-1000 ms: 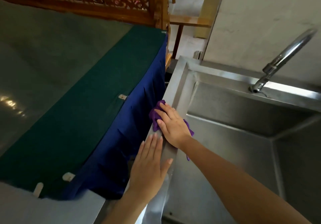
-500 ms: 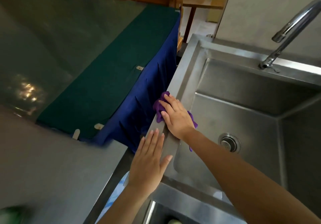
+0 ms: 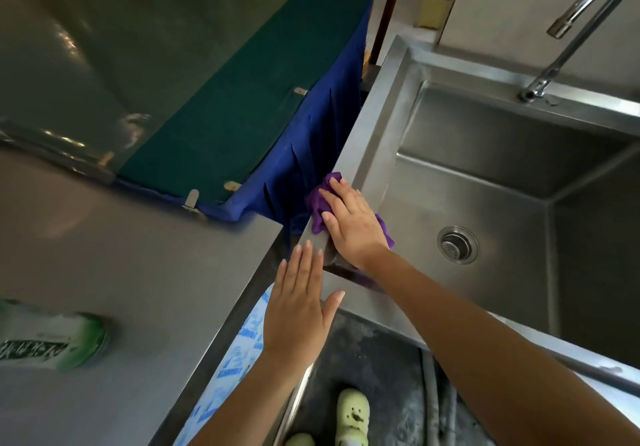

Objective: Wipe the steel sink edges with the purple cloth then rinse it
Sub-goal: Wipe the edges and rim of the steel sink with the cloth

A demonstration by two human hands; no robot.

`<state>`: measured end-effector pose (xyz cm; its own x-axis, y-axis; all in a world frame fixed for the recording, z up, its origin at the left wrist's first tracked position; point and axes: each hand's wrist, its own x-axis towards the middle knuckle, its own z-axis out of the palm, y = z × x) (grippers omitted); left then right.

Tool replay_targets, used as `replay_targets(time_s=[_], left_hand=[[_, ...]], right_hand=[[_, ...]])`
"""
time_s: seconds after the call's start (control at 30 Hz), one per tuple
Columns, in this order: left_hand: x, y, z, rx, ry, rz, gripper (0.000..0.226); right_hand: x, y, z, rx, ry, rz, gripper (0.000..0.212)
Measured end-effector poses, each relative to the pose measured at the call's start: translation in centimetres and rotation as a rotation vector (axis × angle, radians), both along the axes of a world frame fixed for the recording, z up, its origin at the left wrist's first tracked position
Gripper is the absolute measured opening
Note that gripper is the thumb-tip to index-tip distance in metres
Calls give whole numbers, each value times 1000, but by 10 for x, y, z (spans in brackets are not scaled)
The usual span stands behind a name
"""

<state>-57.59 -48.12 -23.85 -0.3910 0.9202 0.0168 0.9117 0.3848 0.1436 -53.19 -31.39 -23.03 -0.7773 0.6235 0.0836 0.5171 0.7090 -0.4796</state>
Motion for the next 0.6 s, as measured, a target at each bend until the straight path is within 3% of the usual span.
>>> replay_targets(time_s=[0.43,0.6], left_hand=[[3,-19,-3,1,-55,-8,70],[6,-19,-5,30,-72,2,77]], right_hand=[[43,-45,13,-185,-80,37,44],[75,-58,19,-67,-137,73,41]])
